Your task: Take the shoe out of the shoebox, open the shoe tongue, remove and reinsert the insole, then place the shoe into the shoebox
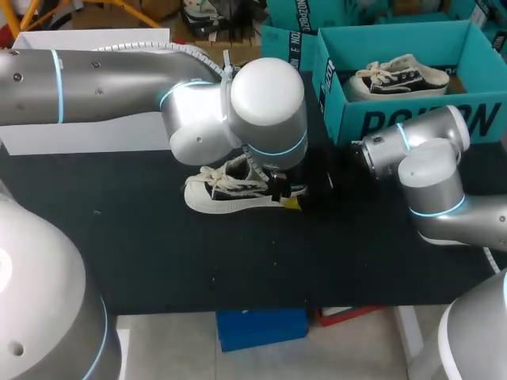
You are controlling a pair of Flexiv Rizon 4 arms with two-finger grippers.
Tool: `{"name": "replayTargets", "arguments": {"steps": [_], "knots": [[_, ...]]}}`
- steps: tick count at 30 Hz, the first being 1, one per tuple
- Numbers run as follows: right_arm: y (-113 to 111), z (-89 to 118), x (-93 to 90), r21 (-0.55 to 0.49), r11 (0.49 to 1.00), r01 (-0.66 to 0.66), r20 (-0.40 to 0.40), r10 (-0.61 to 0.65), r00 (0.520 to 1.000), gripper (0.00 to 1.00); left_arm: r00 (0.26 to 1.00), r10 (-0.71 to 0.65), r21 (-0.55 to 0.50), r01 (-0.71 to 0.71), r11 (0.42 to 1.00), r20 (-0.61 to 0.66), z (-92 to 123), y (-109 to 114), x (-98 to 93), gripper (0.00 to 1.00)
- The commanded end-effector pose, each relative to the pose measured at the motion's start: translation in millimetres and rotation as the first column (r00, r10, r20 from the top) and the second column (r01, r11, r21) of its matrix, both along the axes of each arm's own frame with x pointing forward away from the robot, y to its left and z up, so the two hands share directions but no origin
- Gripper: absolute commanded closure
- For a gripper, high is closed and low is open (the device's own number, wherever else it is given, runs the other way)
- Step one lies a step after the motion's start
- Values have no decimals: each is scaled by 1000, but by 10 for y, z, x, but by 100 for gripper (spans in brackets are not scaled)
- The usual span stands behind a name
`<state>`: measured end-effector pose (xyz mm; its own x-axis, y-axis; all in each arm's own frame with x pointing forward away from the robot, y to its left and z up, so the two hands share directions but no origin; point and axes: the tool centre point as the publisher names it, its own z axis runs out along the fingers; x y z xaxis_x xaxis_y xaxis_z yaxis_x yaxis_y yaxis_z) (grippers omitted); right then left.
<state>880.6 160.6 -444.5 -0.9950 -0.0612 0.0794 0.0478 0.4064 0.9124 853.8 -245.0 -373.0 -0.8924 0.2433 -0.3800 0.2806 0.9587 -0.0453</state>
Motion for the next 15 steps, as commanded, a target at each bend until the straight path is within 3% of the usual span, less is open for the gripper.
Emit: {"name": "replayTargets", "arguments": {"steps": [1, 9, 13, 15], "knots": [[-9, -34, 8, -1, 1000, -1, -2, 1, 1000, 100, 1000, 10, -4, -10, 1000, 8, -65, -46, 2, 58], [-9, -34, 8, -1, 1000, -1, -2, 1, 1000, 100, 999, 46, -17, -46, 999, 13, -78, -92, 64, 60], [-9, -34, 8, -1, 1000, -1, -2, 1, 1000, 100, 997, 73, -21, -73, 997, 13, -83, -106, 115, 53], [-9, -34, 8, -1, 1000, -1, -2, 1, 1000, 100, 997, 77, -23, -77, 997, 9, -89, -119, 139, 55]]}}
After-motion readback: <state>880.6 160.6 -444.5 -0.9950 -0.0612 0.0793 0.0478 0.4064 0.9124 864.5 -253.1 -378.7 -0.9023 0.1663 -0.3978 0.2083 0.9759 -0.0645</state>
